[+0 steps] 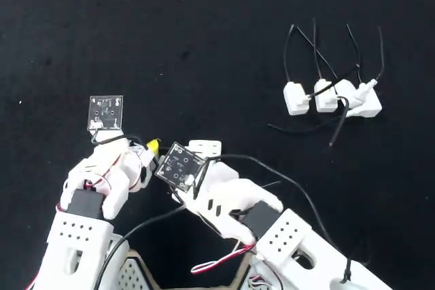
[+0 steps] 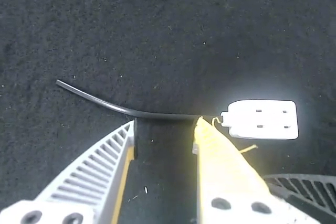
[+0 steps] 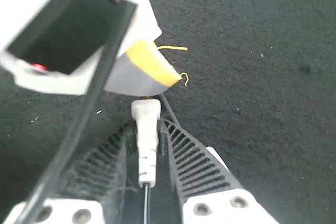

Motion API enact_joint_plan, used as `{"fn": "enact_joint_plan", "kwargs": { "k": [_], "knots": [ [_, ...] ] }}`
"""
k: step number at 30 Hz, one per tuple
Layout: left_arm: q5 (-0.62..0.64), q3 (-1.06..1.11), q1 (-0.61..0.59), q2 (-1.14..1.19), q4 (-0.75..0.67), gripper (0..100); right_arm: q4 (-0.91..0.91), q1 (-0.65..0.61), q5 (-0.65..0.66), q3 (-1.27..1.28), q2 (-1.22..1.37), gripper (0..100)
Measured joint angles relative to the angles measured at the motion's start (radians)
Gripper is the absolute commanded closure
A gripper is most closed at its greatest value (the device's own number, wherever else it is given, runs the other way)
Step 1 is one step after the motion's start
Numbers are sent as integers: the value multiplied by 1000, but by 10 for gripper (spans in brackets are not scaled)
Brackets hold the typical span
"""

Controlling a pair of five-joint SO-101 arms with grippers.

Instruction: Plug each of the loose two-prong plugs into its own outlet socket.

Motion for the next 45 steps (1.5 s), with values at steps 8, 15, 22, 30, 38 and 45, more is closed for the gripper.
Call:
{"fn": "enact_joint_plan", "kwargs": {
  "k": [8, 15, 22, 30, 38, 45],
  "knots": [
    [0, 0, 0, 0, 0, 816, 0, 0, -25, 0, 0, 988],
    [0, 0, 0, 0, 0, 816, 3, 0, -25, 0, 0, 988],
    [0, 0, 0, 0, 0, 816, 34, 0, -25, -18, 0, 988],
    [0, 0, 0, 0, 0, 816, 55, 0, -25, -34, 0, 988],
    [0, 0, 0, 0, 0, 816, 55, 0, -58, -34, 0, 988],
    [0, 0, 0, 0, 0, 816, 55, -2, -87, -34, 0, 988]
  ]
}}
